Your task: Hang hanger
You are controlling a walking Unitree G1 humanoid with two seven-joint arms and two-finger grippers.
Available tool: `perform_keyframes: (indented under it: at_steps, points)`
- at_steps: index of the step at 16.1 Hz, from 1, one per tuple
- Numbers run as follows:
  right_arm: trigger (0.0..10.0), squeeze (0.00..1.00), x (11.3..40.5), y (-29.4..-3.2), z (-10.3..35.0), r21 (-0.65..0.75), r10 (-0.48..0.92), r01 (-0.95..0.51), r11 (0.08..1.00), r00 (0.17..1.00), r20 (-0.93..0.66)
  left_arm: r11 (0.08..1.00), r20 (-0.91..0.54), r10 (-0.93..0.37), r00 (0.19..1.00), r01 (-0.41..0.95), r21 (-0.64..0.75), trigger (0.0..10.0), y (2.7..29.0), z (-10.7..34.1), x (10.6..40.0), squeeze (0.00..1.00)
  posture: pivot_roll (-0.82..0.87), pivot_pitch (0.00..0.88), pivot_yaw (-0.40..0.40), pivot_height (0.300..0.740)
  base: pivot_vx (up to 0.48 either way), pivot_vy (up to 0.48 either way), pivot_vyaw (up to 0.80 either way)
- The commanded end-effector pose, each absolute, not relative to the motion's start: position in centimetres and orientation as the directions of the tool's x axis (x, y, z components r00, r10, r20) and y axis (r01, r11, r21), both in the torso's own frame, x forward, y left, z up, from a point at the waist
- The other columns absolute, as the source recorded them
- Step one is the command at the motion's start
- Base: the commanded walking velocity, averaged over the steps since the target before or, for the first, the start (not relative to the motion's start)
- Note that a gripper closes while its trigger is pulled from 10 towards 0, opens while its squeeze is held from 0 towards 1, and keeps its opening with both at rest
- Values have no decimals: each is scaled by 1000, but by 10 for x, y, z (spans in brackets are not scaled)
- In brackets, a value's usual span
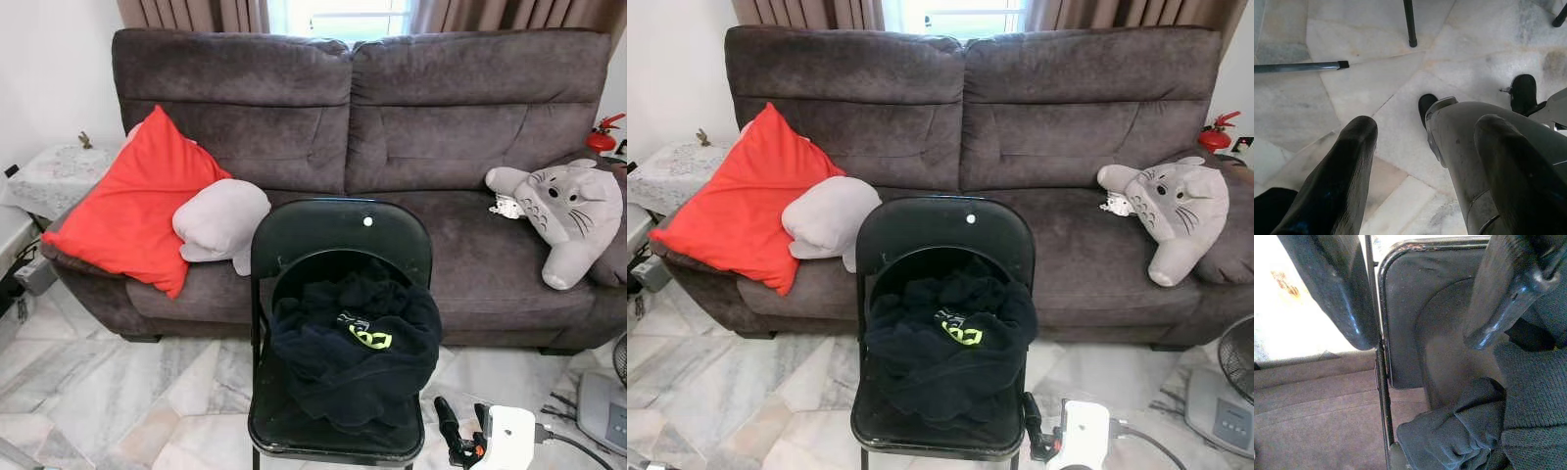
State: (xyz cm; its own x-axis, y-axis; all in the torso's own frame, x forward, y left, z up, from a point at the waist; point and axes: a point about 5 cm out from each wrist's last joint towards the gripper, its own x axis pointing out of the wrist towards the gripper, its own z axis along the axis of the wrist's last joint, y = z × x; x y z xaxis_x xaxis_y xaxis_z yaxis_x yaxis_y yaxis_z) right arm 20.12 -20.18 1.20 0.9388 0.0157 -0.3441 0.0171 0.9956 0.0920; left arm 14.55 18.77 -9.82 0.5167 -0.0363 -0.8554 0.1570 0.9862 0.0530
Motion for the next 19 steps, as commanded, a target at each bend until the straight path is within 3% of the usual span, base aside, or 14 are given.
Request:
perform_keyframes:
  at_steps: [1,6,10,19]
  points:
    - [10000,27,203,-199,12,93,58,-27,995,937,-344,985,-869,-28,494,161,60,10000,191,-100,140,0,-7,13,53,740,0,0,0]
    - [10000,0,205,-199,16,34,189,-189,981,920,-342,985,-869,-28,494,163,61,10000,192,-100,140,0,-8,16,56,740,0,0,0]
    - [10000,0,212,-205,19,-6,135,-145,989,937,-321,984,-869,-28,494,165,62,10000,192,-100,139,0,-7,17,59,740,0,0,0]
    - [10000,0,227,-207,21,-47,224,-252,967,917,-329,985,-868,-25,497,162,64,10000,192,-100,140,0,-4,15,61,740,0,0,0]
